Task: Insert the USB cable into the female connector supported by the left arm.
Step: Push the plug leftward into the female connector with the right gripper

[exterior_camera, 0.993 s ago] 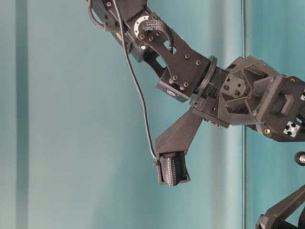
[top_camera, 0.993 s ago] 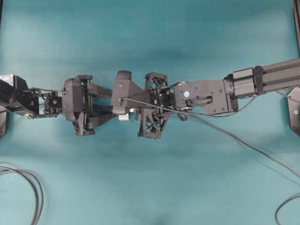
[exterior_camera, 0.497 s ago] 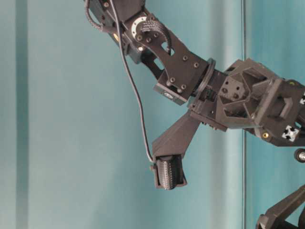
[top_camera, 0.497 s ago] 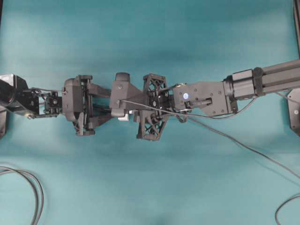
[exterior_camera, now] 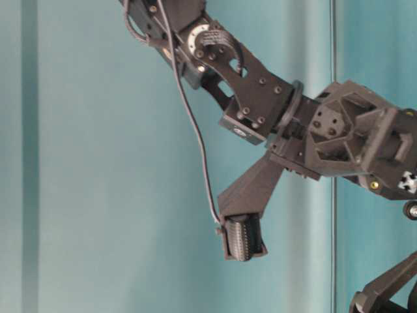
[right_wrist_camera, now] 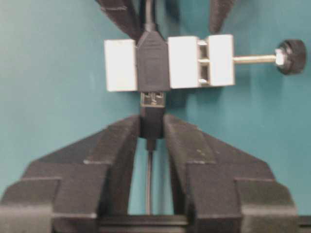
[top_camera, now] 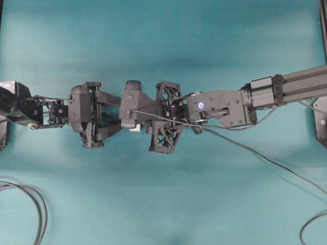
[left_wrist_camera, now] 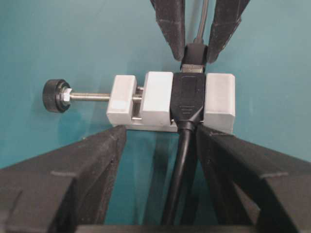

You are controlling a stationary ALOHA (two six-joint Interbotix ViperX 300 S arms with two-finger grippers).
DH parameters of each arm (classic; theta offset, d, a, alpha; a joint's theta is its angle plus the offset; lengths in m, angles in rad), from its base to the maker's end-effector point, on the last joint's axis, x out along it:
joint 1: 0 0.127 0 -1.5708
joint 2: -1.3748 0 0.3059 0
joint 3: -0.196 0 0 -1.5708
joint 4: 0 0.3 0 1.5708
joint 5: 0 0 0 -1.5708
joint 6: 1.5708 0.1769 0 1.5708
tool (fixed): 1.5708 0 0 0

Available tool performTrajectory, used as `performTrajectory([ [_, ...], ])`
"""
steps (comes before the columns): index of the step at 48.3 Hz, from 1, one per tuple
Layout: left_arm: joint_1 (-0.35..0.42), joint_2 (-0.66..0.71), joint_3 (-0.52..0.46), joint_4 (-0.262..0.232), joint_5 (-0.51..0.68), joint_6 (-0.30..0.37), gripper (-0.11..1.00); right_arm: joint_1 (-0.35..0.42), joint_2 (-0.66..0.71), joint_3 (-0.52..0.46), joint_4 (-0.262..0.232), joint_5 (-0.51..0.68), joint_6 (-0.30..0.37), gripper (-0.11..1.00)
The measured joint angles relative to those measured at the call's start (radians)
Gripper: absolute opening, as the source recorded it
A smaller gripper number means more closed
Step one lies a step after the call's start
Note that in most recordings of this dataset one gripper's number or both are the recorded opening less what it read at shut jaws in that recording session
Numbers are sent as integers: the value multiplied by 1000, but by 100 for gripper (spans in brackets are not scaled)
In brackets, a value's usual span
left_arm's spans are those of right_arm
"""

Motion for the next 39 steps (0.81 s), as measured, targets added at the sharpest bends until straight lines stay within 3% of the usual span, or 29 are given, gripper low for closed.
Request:
performTrajectory([
  [9,-2,-2,0,0,2,0,72,2,2,-3,-2,-3,-9,21],
  [39,-12,0,-6,-2,6,0,72,0,6,-28,-3,3,-130,21],
])
